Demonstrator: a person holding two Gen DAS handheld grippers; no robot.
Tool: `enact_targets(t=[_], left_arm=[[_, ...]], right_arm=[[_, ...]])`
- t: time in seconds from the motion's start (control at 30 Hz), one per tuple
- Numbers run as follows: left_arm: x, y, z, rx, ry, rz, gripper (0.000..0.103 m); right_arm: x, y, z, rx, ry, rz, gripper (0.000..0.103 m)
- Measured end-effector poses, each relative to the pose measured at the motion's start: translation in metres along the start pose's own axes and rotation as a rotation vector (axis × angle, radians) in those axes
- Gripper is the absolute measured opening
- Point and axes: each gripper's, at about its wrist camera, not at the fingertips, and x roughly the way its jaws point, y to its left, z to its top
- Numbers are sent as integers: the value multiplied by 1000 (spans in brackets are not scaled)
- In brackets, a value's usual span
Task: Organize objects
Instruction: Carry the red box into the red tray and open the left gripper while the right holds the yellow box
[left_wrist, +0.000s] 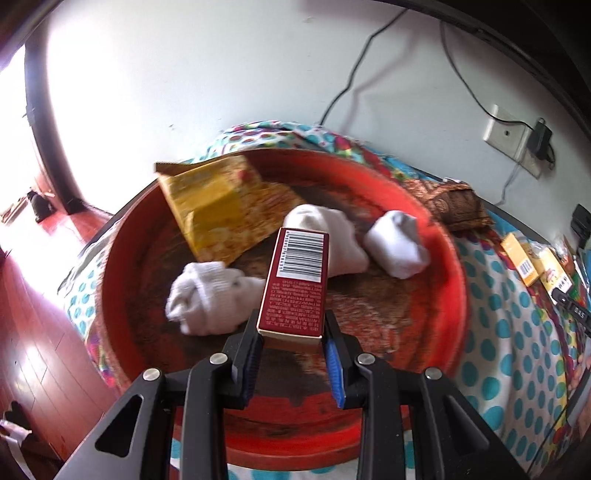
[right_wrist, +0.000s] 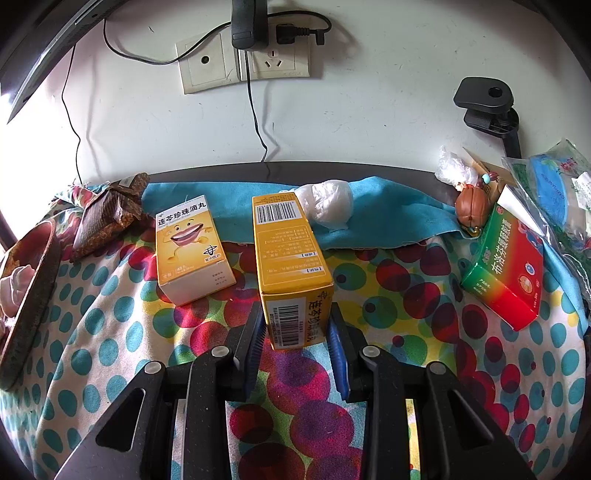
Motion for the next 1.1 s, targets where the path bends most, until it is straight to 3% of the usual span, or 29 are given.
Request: enact_targets(t=[0.77, 1.1], left_arm=[[17, 30, -6, -20, 15, -40, 33], [10, 28, -5, -16, 4, -54, 49]], right_arm=[[3, 5, -1, -30, 10, -78, 30], [-4, 3, 0, -27, -25, -99, 30]])
